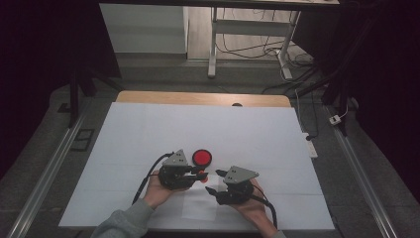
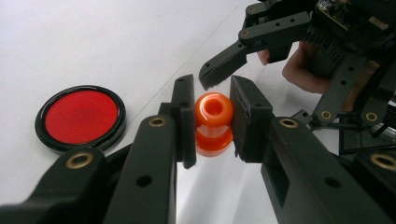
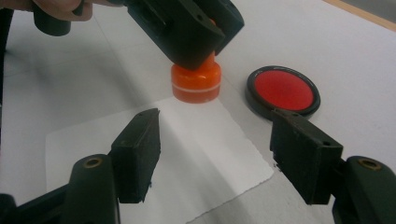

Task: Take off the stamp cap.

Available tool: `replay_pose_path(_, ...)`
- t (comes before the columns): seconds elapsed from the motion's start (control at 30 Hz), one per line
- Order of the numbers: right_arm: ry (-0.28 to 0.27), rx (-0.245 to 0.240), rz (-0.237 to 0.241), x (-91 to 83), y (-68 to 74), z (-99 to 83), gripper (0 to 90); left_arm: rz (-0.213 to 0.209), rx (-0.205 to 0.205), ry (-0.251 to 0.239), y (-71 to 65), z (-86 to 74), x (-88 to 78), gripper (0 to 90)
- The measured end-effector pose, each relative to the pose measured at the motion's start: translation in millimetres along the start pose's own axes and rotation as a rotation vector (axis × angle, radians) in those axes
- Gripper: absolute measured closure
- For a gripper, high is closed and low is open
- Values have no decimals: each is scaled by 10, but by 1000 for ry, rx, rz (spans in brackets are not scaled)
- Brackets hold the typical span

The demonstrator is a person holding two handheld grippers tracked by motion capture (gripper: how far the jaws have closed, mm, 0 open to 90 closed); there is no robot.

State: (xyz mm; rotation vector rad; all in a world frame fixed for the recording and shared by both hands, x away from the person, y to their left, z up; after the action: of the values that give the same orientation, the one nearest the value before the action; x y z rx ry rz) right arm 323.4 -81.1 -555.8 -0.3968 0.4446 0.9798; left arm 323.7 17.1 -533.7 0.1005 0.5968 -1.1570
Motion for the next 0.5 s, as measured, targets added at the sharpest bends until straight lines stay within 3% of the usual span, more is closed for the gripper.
replay_pose_path(0.5, 18, -13, 14, 122, 77, 18, 350, -12, 2, -1, -52, 16, 29, 721)
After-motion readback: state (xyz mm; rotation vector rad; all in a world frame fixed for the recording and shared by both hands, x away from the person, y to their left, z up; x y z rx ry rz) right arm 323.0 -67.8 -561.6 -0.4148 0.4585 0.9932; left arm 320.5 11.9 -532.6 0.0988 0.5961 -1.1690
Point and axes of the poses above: each handheld gripper's, and its own axes: x roughly forward along the jaws, z roughly out of its top, y roughly to its left, the point moved 9 cm from there along x, roughly forward along the jaws, and after that the axes turned 4 degrees about -z, right-handed, at the moved point
